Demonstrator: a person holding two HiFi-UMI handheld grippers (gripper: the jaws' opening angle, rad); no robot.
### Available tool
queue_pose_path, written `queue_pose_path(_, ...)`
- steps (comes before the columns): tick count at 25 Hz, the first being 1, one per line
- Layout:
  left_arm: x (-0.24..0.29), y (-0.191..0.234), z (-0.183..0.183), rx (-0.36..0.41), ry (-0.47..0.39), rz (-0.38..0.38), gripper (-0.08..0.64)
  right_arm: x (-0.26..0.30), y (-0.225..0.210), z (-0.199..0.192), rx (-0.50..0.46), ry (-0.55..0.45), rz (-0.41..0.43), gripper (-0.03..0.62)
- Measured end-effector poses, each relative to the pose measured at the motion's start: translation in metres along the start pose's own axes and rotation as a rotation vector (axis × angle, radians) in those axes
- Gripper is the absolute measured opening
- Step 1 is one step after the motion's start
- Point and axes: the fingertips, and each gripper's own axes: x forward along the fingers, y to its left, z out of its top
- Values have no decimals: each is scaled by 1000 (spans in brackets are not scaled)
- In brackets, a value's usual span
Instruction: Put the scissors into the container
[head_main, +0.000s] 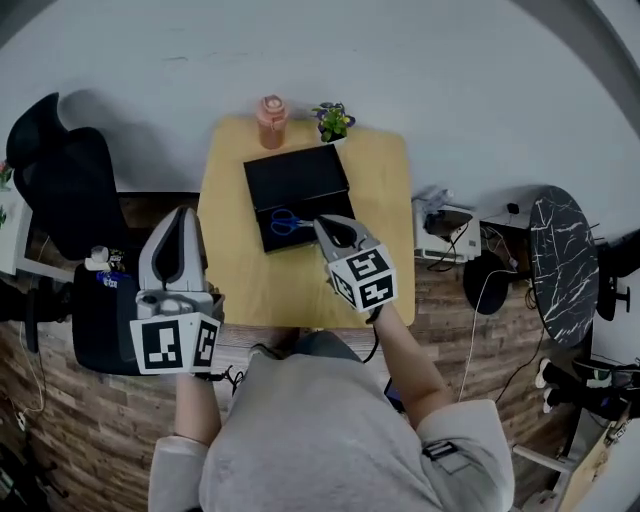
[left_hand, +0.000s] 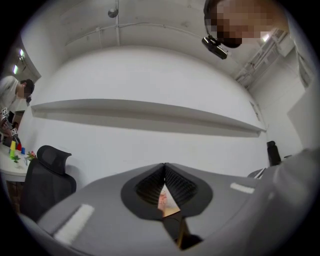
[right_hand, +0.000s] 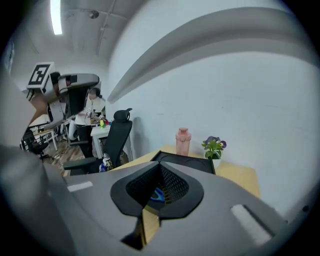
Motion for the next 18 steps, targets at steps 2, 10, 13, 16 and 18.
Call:
queue_pose_path(2, 0, -6, 3, -3, -6, -34, 58, -13, 4, 13, 18, -49, -31, 3)
queue_pose_path(10, -2, -21, 10, -12, -25, -148, 58, -67, 11, 61, 37, -216, -188, 3)
queue_pose_path(13, -2, -24, 12, -15, -34, -180, 58, -85, 15, 75, 37, -260, -241, 3)
queue_pose_path(16, -5, -28, 14, -20, -41, -206, 58, -103, 19, 85, 34, -298, -287, 3)
queue_pose_path(18, -7, -31, 16, -20, -45, -224, 58, -114, 23, 92, 36, -322, -310, 3)
